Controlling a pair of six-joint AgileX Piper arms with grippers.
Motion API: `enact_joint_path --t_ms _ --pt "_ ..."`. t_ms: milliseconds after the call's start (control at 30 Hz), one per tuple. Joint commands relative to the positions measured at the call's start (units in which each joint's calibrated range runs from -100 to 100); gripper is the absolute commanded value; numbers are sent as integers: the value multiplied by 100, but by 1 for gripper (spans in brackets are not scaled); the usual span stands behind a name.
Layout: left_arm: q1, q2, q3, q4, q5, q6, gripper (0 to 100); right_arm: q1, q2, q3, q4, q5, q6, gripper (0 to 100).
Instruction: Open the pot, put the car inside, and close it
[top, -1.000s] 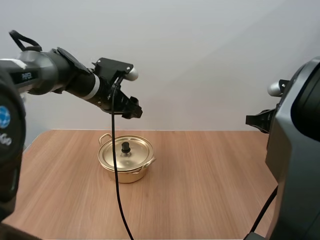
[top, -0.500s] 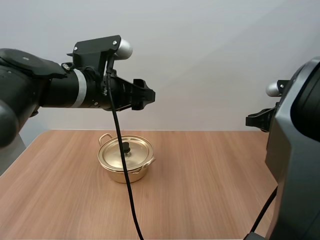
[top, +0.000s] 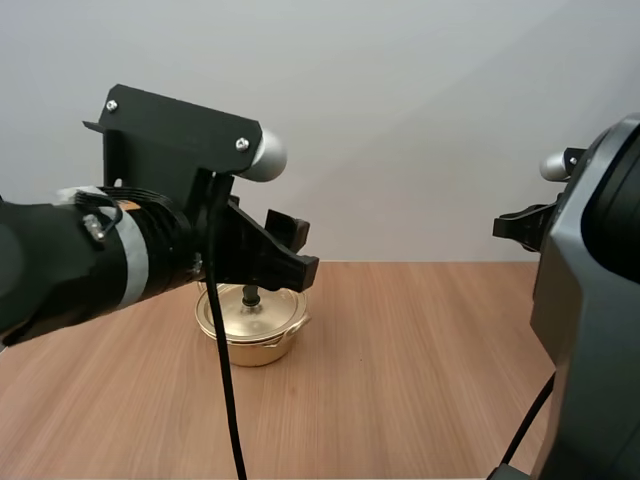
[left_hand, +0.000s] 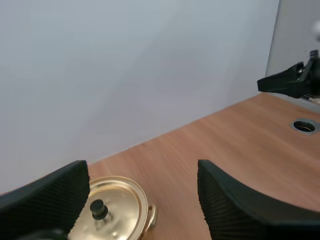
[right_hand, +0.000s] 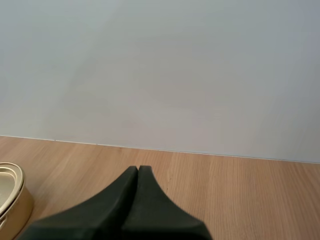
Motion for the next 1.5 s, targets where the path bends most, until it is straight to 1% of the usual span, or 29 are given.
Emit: enact_joint_path --t_ms 0,67,100,133,167,200,300,333,367,433,533,600,700,800,867,967,1033,1167,1200,1300,1367,1433,1467 --pt "-308 -312 35 1304 -1465 -673 100 -1 0 3 2 8 -3 0" --pt "-497 -491 189 2568 -2267 -1320 100 -1 0 3 2 8 -3 0" --pt "-580 -597 345 3275 -2829 -1864 100 -1 0 3 2 8 -3 0" --pt "-648 -666 496 3881 -3247 -2566 100 -1 0 3 2 8 -3 0" --pt "-696 -730 708 4667 -3671 -3340 100 -1 0 3 16 8 -3 0" --pt "-727 -761 991 5419 -3964 -4084 100 -1 0 3 15 8 -3 0" --pt "-730 -833 1702 7055 -4106 -5507 100 -1 0 3 15 8 -3 0" --pt "-730 -878 1974 7455 -4085 -5861 100 -1 0 3 -15 8 -3 0" --pt "-730 -905 2190 7665 -4085 -6083 100 -1 0 3 -57 8 -3 0" --pt "-730 -923 2644 7775 -4232 -6224 100 -1 0 3 -179 8 -3 0" --pt "-730 -923 3311 7775 -4919 -5970 100 -1 0 3 -446 8 -3 0" --pt "-732 -923 3649 7775 -5178 -5935 100 -1 0 49 -561 8 -3 0" --pt "-766 -923 4009 7541 -5208 -6040 100 -1 0 335 -571 8 -3 0" --pt "-759 -923 4349 7382 -4982 -6040 100 -1 0 650 -571 8 -3 0" --pt "-759 -923 4546 7380 -4732 -6014 100 -1 0 815 -539 8 -3 0" --pt "-759 -923 4676 7572 -4513 -5961 100 7 0 998 -376 8 -3 0" --pt "-759 -923 4676 7561 -4318 -5847 100 7 0 1090 -163 8 -3 0" --pt "-759 -923 4676 7517 -4318 -5811 100 23 0 1217 261 8 -3 0" --pt "-759 -923 4676 7517 -4318 -5811 96 23 0 1263 378 8 -3 0" --pt "-759 -923 4676 7505 -4290 -5798 61 57 0 1389 869 8 -3 0" --pt "-759 -923 4676 7478 -4290 -5769 31 86 0 1414 1138 8 -3 0" --pt "-759 -923 4676 7478 -4315 -5769 0 93 0 1414 1220 8 -3 0" --pt "-759 -923 4676 7445 -4421 -5750 0 93 0 1414 1207 8 -3 0"
